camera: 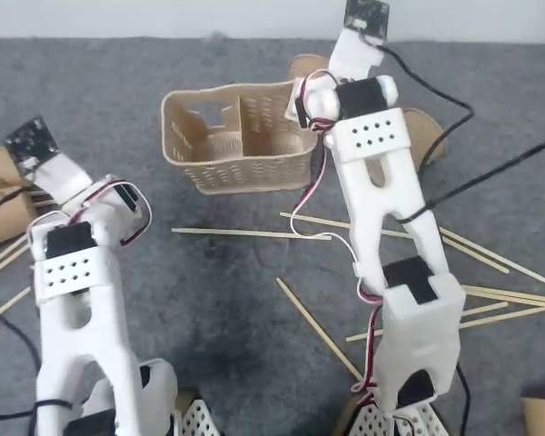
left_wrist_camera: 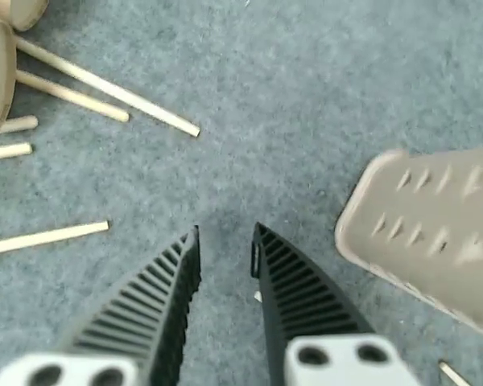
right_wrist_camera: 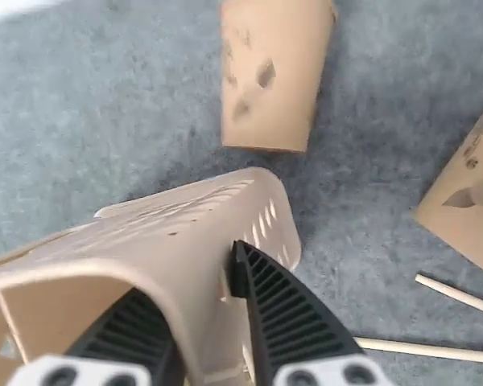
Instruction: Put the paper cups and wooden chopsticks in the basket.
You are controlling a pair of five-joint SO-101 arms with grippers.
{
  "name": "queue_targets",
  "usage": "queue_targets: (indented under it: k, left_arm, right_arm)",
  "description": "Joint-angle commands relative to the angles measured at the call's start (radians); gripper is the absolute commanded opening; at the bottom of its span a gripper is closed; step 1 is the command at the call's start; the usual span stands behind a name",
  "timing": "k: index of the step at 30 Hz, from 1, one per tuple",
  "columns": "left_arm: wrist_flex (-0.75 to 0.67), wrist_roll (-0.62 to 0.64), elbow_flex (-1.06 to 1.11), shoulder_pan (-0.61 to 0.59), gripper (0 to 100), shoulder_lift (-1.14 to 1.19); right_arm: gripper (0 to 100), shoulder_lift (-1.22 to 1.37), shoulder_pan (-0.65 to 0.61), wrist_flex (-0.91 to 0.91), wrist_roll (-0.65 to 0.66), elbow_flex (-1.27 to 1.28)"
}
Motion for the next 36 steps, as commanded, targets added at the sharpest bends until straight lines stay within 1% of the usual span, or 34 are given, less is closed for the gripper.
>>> queue_targets:
  k: [1,6,10,12,16,18,21,24,27,33,36]
  left_arm:
    - [-0.061,-0.035,0.005,-0.005,11,-0.034]
    - [-0.063,-0.035,0.007,-0.005,11,-0.034]
    - [-0.064,-0.035,0.010,-0.005,11,-0.034]
    - [-0.064,-0.035,0.010,-0.005,11,-0.034]
    - [-0.064,-0.037,0.010,0.002,11,-0.032]
    - [-0.066,-0.037,0.010,0.002,11,-0.029]
    - [-0.080,-0.037,0.015,0.003,11,-0.028]
    - [-0.126,-0.040,0.047,0.003,11,-0.031]
    - [-0.141,-0.074,0.056,0.003,11,-0.032]
    - [-0.143,-0.074,0.059,0.003,11,-0.034]
    - [-0.143,-0.074,0.059,0.008,11,-0.031]
  right_arm:
    - [0.7,-0.028,-0.028,0.005,-0.017,-0.060]
    - [0.9,-0.030,-0.082,0.061,-0.032,-0.074]
    - [2.4,-0.022,-0.087,0.090,-0.052,-0.098]
    - [6.9,-0.024,-0.088,0.113,-0.068,-0.098]
    - [19.3,-0.024,-0.090,0.120,-0.086,-0.098]
    - [21.9,-0.030,-0.090,0.125,-0.078,-0.098]
    - [22.3,-0.056,-0.091,0.127,-0.026,-0.104]
    - [22.4,-0.107,-0.101,0.136,0.020,-0.109]
    - [22.4,-0.179,-0.102,0.156,0.060,-0.110]
    - [22.1,-0.305,-0.064,0.249,0.072,-0.109]
    - [22.1,-0.300,-0.059,0.269,0.075,-0.107]
